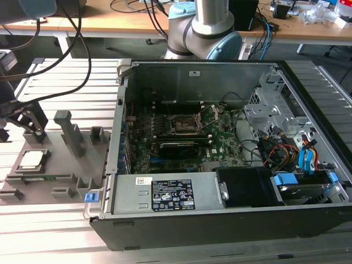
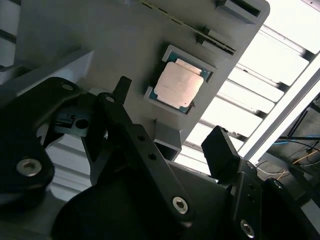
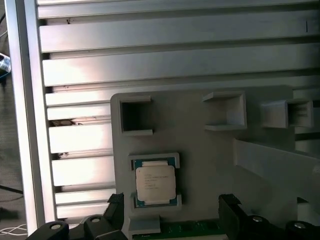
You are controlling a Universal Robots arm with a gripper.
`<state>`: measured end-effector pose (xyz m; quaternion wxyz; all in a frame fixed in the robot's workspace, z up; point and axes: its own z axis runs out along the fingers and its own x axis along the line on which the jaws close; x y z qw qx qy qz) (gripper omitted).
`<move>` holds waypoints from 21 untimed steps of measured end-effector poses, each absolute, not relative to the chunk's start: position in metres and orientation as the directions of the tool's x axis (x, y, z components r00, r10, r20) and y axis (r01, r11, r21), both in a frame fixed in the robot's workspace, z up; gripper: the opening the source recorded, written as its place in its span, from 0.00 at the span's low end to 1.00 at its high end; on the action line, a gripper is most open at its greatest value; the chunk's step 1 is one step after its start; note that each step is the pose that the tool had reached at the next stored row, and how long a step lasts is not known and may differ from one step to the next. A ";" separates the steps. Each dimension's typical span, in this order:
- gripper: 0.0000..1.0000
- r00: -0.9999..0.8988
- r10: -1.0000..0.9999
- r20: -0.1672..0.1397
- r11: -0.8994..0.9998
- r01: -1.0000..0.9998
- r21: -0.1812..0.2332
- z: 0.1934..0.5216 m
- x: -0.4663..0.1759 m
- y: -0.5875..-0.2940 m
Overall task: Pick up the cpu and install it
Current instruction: 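Pick up the cpu and move it towards the insertion slot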
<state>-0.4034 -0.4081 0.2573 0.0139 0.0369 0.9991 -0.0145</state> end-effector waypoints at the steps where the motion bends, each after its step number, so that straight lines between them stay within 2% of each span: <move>1: 0.84 -0.997 0.073 -0.029 0.997 0.074 -0.028 0.255 -0.403 -0.408; 6: 0.84 -1.000 0.010 -0.029 1.000 0.011 -0.028 0.249 -0.405 -0.409; 21: 0.84 -1.000 0.008 -0.029 1.000 0.009 -0.028 0.233 -0.408 -0.409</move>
